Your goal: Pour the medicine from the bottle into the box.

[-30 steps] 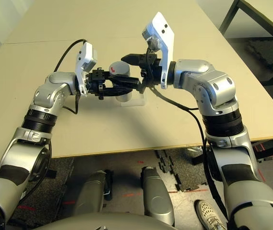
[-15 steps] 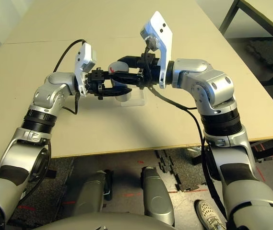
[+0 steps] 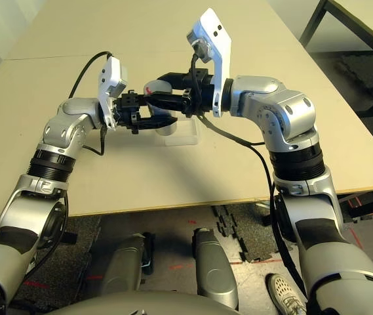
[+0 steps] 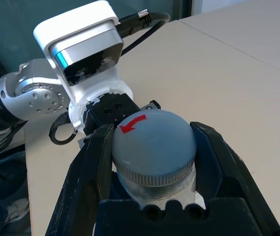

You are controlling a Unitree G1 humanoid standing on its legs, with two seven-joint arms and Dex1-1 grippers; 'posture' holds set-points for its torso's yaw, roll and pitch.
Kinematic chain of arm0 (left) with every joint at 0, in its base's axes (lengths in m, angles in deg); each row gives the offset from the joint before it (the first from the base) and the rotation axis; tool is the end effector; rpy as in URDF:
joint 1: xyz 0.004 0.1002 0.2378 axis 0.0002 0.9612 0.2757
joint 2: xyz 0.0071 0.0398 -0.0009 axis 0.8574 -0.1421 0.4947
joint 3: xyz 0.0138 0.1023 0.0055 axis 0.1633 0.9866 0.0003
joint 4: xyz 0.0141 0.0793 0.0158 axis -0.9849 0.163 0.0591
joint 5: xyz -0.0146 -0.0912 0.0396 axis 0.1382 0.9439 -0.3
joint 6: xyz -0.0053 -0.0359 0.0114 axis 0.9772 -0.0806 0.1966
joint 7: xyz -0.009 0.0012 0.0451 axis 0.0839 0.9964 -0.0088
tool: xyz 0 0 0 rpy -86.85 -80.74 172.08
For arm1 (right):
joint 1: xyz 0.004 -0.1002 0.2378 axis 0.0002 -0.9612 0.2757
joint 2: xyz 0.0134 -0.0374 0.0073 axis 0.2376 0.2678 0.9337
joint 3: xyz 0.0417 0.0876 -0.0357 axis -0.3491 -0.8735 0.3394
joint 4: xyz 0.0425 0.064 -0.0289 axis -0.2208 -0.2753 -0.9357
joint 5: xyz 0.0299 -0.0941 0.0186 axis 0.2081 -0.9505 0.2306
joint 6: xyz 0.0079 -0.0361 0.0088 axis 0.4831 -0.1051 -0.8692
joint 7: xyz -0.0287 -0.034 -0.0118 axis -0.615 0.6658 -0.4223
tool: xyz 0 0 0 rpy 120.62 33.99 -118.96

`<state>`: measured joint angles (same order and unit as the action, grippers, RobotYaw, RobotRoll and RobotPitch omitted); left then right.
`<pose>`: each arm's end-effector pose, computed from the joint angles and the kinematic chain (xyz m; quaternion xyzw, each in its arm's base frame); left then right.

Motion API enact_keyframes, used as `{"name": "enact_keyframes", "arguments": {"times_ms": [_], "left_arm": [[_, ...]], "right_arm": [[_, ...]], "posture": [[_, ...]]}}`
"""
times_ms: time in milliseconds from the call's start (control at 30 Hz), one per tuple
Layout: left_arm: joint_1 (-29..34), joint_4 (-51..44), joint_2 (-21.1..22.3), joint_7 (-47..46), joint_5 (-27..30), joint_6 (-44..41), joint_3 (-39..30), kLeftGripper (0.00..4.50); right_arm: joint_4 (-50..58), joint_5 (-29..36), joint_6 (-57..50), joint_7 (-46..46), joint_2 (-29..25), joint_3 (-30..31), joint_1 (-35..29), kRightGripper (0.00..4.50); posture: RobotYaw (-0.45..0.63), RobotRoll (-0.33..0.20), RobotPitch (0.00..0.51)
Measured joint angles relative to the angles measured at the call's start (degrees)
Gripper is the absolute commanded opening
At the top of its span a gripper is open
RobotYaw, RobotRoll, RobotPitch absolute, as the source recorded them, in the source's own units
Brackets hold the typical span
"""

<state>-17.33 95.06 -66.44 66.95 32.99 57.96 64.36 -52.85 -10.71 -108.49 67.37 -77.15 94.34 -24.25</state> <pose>0.3349 0.1595 0.1913 0.1016 -0.0219 -0.6282 0.7711 0.2964 -0.1381 0.2535 -0.0491 0.0095 0.5636 0.8245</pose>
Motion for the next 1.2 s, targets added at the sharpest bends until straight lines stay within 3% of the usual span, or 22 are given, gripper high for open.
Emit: {"name": "enact_keyframes", "arguments": {"times_ms": [333, 567, 900, 1200], "left_arm": [[1.07, 1.34, 0.04, -0.15, -1.51, -1.11, 1.66, 2.53], [0.31, 1.91, -0.97, -2.28, -1.48, -0.9, 0.48, 2.53], [-1.72, 8.27, -4.11, -17.59, -2.37, 5.92, -6.95, 2.53], [-0.7, 22.72, -4.25, -35.73, -6.6, 18.61, -12.42, 2.53]], "right_arm": [[-1.25, 0.36, 2.28, -2.15, 1.06, -3.94, 3.64, 2.57], [-4.7, -4.25, 5.5, -6.07, 0.88, -3.84, 3.01, 2.57], [-15.77, -13.01, 15.39, -21.0, 4.57, -8.35, -0.39, 2.57], [-22.95, -19.92, 24.11, -29.96, 6.56, -10.4, -7.41, 2.57]], "posture": [[-0.17, 0.0, 0.148], [-0.17, 0.0, 0.146], [-0.16, 0.0, 0.141], [-0.14, 0.0, 0.135]]}}
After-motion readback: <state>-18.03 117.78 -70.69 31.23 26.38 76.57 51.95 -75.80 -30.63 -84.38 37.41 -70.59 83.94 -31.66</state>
